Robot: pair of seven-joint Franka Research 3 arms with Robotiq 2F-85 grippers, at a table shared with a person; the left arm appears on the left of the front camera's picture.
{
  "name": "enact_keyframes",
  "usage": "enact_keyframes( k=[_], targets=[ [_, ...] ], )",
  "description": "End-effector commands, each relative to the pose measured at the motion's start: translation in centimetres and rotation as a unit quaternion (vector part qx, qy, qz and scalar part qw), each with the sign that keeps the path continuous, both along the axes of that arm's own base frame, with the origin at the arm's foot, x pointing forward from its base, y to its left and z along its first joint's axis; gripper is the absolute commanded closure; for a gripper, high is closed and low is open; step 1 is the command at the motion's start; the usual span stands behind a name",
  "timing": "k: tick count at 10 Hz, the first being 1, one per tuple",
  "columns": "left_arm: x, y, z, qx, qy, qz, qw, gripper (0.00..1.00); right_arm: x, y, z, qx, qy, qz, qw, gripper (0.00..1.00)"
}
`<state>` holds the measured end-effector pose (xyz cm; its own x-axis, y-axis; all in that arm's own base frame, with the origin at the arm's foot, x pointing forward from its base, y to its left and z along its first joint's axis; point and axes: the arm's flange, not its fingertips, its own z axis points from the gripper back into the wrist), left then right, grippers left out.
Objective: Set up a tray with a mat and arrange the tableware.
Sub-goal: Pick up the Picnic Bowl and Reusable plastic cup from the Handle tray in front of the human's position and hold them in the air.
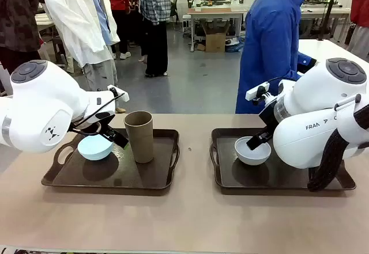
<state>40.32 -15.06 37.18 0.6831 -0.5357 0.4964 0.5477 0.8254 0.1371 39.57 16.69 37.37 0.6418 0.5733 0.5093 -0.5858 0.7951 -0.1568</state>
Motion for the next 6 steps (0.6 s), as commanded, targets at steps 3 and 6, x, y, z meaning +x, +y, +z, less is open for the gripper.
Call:
enact_keyframes(
  k=[3,6],
  targets=[
    [-0.01,0.0,-0.01,0.0,0.0,0.0,1.0,0.0,0.0,0.0,0.0,0.0,0.0,0.0,1.0,0.0],
    [-0.01,0.0,-0.01,0.0,0.0,0.0,1.0,0.0,0.0,0.0,0.0,0.0,0.0,0.0,1.0,0.0]
  ],
)
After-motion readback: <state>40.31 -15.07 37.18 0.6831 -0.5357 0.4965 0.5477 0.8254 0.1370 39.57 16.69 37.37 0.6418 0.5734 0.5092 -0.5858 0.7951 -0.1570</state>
